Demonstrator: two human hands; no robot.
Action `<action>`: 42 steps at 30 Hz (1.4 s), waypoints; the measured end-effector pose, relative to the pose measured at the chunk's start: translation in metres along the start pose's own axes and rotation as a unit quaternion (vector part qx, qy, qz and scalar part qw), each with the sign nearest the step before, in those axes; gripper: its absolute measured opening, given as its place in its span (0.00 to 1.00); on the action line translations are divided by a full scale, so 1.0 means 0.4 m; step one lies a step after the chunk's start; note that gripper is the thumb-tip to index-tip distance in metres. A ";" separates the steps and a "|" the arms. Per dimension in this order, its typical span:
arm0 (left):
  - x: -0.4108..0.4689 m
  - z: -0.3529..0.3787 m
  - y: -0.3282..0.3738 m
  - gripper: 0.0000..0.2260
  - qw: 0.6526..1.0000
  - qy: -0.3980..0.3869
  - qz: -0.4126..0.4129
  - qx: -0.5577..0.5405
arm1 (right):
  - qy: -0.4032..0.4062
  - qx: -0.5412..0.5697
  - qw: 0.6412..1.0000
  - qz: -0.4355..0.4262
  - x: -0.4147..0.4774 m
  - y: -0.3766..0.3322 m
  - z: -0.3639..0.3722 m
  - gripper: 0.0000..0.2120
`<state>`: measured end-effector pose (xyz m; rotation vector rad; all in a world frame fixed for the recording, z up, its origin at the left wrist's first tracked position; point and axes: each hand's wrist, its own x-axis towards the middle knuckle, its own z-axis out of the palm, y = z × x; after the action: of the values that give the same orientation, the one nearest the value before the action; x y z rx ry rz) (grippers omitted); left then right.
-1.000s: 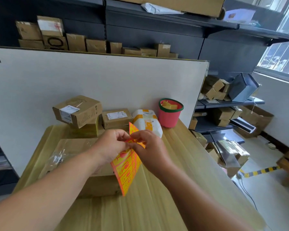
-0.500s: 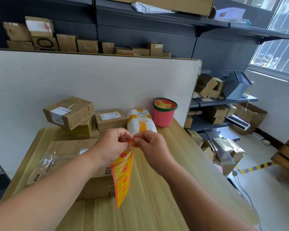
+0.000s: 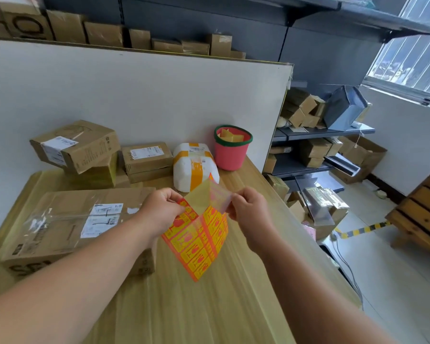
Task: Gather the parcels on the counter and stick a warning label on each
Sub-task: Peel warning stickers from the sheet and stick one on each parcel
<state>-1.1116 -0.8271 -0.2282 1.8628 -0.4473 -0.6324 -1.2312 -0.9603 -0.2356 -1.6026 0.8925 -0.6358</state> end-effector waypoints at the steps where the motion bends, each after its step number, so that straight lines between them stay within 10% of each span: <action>1: 0.009 0.013 -0.009 0.06 1.000 0.002 -0.014 -0.005 | 0.010 -0.001 1.000 0.008 0.009 0.009 -0.016 0.07; 18: 0.098 0.095 -0.111 0.05 0.949 -0.082 -0.207 -0.224 | 0.069 -0.002 0.997 -0.023 0.067 0.085 -0.045 0.07; 27: 0.113 0.095 -0.254 0.07 0.938 0.021 -0.293 -0.182 | 0.003 -0.097 0.995 -0.023 0.065 0.141 0.040 0.07; 42: 0.030 0.049 -0.239 0.05 0.986 0.040 -0.111 -0.115 | -0.100 -0.151 0.980 -0.082 0.009 0.183 0.181 0.08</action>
<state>-1.1133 -0.8139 -0.3255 1.7227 -0.1078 -0.7227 -1.1870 -0.9277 -0.3227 -1.9908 0.7359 -0.4568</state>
